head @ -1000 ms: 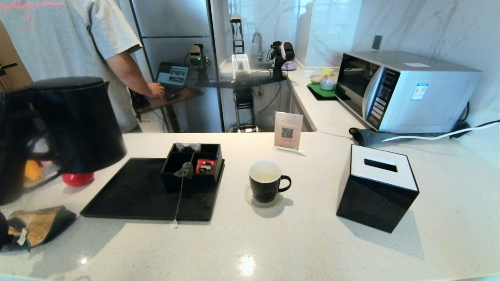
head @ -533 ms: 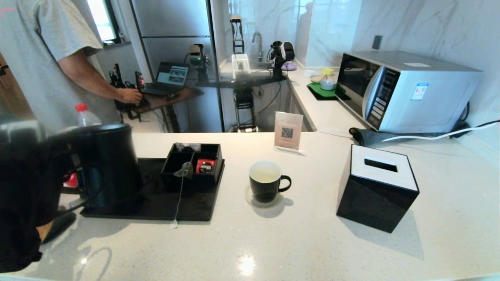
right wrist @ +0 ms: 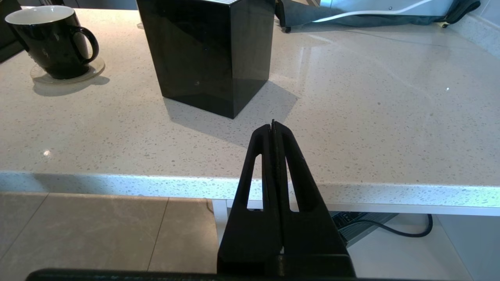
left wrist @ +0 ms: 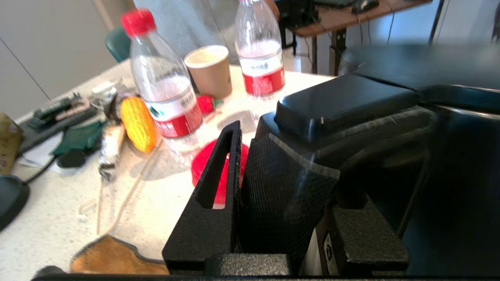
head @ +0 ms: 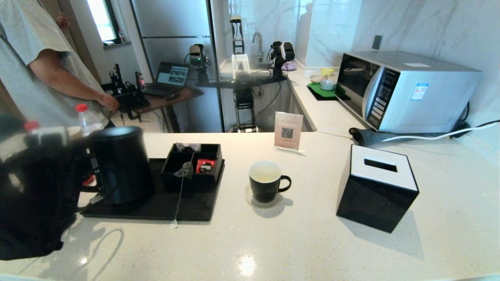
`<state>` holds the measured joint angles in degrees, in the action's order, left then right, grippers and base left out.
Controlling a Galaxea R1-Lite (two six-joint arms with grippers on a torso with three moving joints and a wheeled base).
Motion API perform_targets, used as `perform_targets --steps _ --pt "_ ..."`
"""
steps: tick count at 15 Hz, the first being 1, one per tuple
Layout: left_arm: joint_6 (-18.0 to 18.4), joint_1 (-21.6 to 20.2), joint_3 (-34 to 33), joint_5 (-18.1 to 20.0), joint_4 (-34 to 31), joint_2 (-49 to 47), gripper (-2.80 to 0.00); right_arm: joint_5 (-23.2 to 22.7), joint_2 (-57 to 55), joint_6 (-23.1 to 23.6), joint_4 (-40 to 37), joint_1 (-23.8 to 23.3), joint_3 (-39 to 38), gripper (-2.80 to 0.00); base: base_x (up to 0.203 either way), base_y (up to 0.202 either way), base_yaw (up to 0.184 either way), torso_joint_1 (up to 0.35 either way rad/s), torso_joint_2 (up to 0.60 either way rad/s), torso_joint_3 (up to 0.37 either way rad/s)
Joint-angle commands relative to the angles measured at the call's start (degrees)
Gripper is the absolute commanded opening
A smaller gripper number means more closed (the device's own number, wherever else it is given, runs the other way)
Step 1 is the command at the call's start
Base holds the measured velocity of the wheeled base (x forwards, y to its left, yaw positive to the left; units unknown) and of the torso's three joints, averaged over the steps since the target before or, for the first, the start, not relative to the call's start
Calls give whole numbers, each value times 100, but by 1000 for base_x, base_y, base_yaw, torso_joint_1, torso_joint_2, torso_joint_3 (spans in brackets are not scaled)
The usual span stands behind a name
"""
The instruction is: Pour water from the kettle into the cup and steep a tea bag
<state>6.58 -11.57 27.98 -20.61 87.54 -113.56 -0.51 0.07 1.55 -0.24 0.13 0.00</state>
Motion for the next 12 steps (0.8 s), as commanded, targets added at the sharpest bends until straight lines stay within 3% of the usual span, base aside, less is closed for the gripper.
perform_targets --steps 1,12 --pt "10 -3 32 -13 241 -228 -280 -2 -7 3 -2 -4 0 -280 0 0 0 0 0 0" --pt "-87 49 -38 -4 241 -492 -280 -2 -7 3 -2 1 0 -280 0 0 0 0 0 0"
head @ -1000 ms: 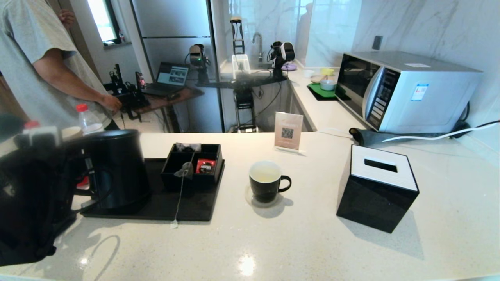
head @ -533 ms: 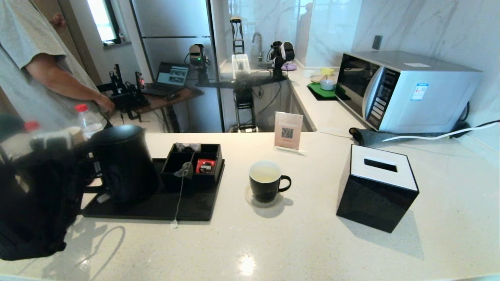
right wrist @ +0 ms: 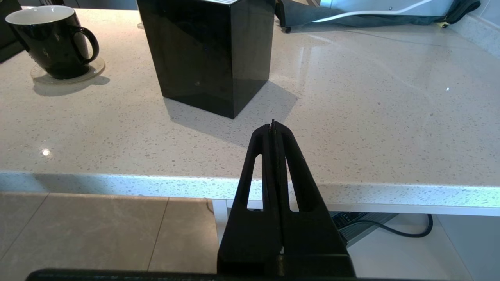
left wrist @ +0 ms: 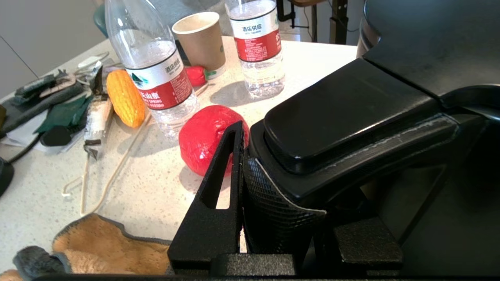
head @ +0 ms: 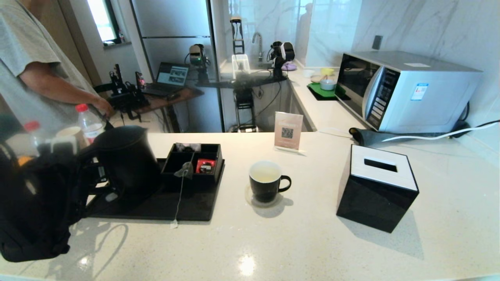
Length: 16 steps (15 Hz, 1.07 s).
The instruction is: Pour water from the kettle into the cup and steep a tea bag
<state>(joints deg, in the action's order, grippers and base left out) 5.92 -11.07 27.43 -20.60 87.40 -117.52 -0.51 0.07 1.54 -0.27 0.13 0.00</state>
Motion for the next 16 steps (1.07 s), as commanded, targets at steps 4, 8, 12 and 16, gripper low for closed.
perform_targets --steps 4,8,12,16 --pt "-47 -18 43 -14 255 -140 -280 -2 -7 5 0 -2 0 -280 0 0 0 0 0 0" --pt "-47 -18 96 -14 255 -166 -280 -2 -7 -2 0 4 0 -280 0 0 0 0 0 0" --pt "-47 -18 96 -13 255 -184 -280 -2 -7 5 0 -3 0 -280 0 0 0 0 0 0" --pt "-47 -18 96 -14 255 -219 -280 -2 -7 1 0 4 0 -280 0 0 0 0 0 0"
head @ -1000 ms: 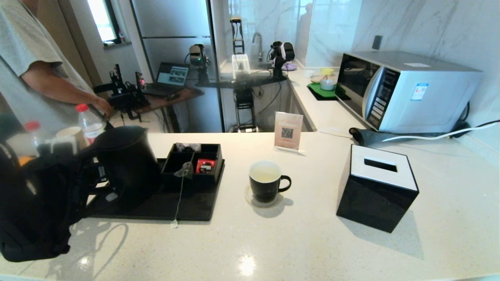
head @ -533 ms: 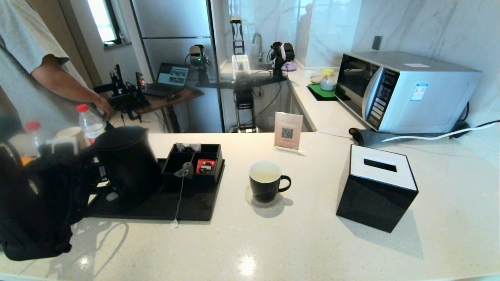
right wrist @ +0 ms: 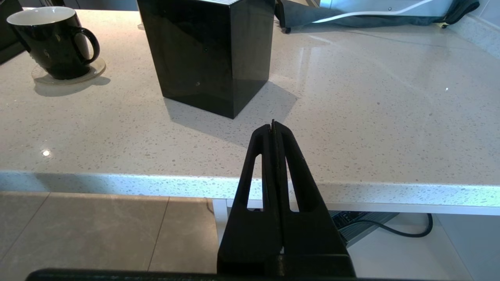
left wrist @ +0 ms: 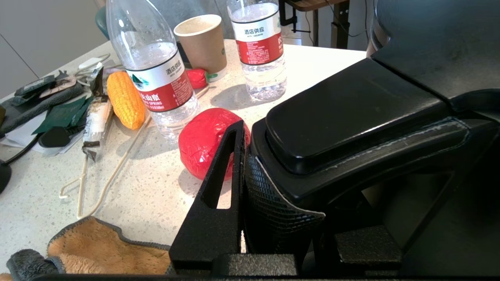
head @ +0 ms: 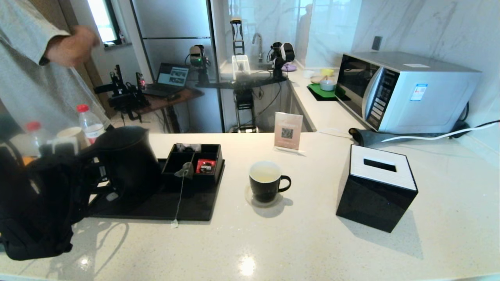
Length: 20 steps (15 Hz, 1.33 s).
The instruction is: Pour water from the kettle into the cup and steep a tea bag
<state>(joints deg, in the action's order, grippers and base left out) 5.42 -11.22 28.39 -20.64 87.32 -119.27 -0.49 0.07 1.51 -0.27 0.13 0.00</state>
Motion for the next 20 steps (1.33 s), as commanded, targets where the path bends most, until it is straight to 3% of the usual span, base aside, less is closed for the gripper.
perform_targets --steps 1,15,20 --pt "-6 5 0 -10 263 -60 0 -4 -7 7 0 1 0 -280 0 0 0 0 0 0" --pt "1 58 -104 -2 263 95 0 -4 -7 7 0 2 0 -280 0 0 0 0 0 0" --pt "1 58 -504 1 263 510 0 -4 -7 7 0 0 0 -280 0 0 0 0 0 0"
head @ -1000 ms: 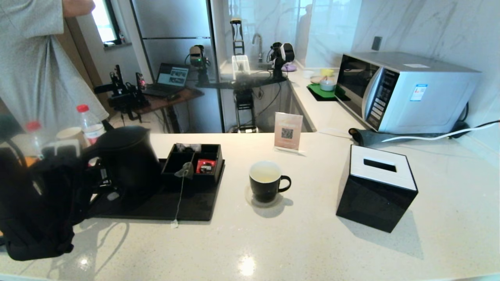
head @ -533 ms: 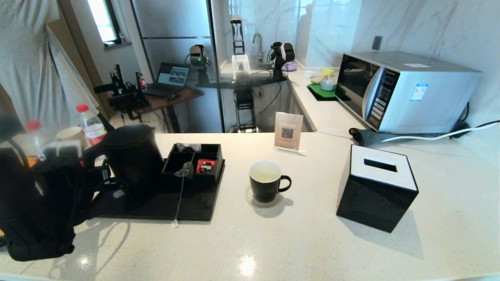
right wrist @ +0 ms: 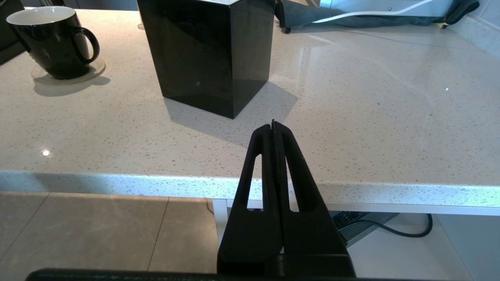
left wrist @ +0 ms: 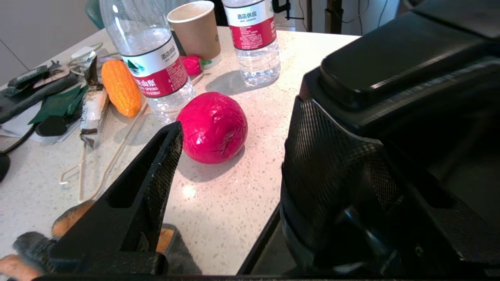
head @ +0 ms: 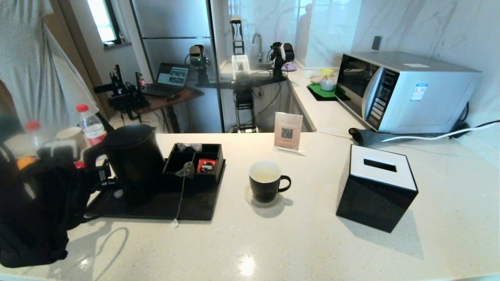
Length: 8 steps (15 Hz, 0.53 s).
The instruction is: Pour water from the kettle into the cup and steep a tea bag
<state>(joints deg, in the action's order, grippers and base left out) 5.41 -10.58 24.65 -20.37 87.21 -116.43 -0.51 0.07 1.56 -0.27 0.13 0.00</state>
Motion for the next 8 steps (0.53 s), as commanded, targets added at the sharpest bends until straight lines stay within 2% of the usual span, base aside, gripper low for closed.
perform_targets --steps 1,8 --pt "-3 -5 -203 -28 274 314 0 -2 -7 2 0 -3 0 -280 0 0 0 0 0 0" --pt "-22 61 -902 -23 274 1160 0 -2 -7 2 0 4 0 -280 0 0 0 0 0 0"
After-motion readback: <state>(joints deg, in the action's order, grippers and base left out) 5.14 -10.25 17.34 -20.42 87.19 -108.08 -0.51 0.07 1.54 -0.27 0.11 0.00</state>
